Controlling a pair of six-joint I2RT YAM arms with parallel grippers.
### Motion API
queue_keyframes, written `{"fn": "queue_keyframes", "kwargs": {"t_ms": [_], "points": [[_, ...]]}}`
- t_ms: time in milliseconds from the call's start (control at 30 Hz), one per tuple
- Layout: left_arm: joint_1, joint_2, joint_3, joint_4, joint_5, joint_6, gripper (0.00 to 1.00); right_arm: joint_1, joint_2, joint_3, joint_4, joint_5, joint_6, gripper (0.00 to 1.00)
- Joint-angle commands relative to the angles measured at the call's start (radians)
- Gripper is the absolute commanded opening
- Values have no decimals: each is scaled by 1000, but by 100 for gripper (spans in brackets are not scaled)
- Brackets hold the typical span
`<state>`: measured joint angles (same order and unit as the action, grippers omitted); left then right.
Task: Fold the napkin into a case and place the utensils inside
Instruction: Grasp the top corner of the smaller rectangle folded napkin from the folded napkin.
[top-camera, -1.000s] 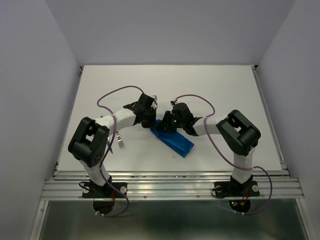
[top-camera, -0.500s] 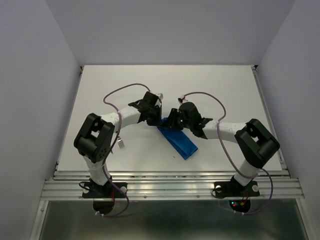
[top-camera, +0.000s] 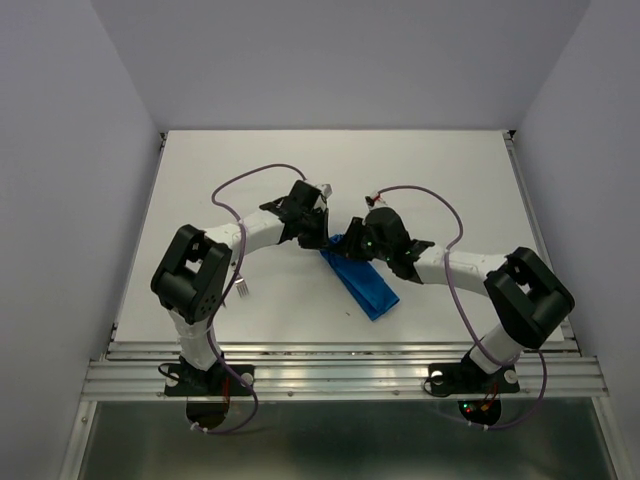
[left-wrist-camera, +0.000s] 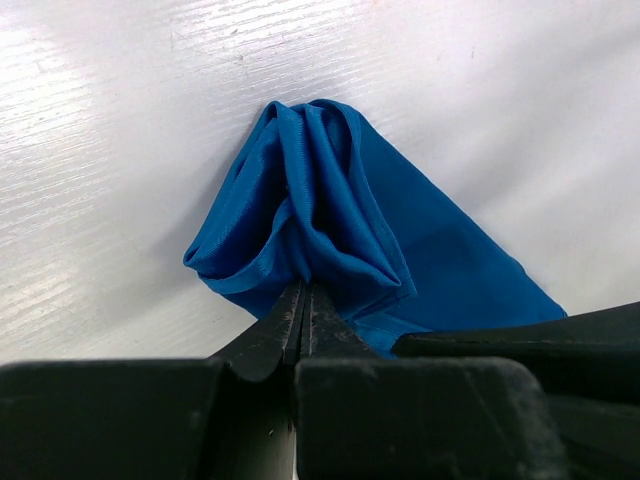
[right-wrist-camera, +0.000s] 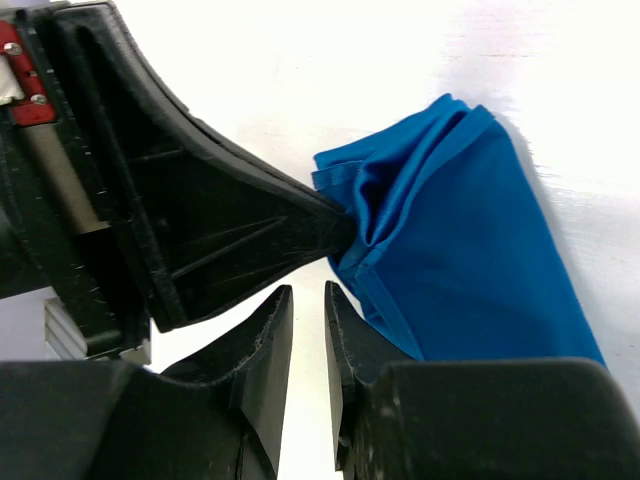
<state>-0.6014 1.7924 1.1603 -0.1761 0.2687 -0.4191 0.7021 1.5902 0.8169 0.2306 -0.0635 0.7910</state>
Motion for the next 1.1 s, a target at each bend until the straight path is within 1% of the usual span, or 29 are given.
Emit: {"fn": "queue_keyframes", "kwargs": {"t_ms": [0, 167, 267, 367, 500, 633, 700, 733, 867, 1000, 1067], "points": [[-5, -10, 32, 9, 17, 22, 0, 0, -55, -30, 16, 83, 20, 23], [-5, 2, 36, 7, 20, 26, 0, 0, -153, -91, 27, 162, 25, 23], [-5, 9, 42, 7, 23, 26, 0, -9, -191, -125, 27, 201, 36, 23], [-5, 9, 42, 9, 23, 25, 0, -19, -199, -143, 29, 208, 39, 23], [-5, 4, 42, 9, 24, 26, 0, -32, -125, -118, 33, 171, 31, 20], [-5, 2, 49, 1, 21, 29, 0, -32, -18, -59, 70, 88, 27, 17], [-3, 2, 49, 0, 20, 31, 0, -32, 7, -45, 91, 71, 28, 15], [-5, 1, 49, -2, 18, 31, 0, -32, 16, -39, 102, 24, 27, 14], [-5, -1, 50, -6, 14, 34, 0, -32, 45, -19, 168, -25, 17, 13], [-5, -2, 49, -6, 14, 34, 0, -32, 25, -21, 179, -13, 22, 14], [-5, -1, 50, -8, 14, 34, 0, -32, 13, -27, 181, 2, 25, 19]]}}
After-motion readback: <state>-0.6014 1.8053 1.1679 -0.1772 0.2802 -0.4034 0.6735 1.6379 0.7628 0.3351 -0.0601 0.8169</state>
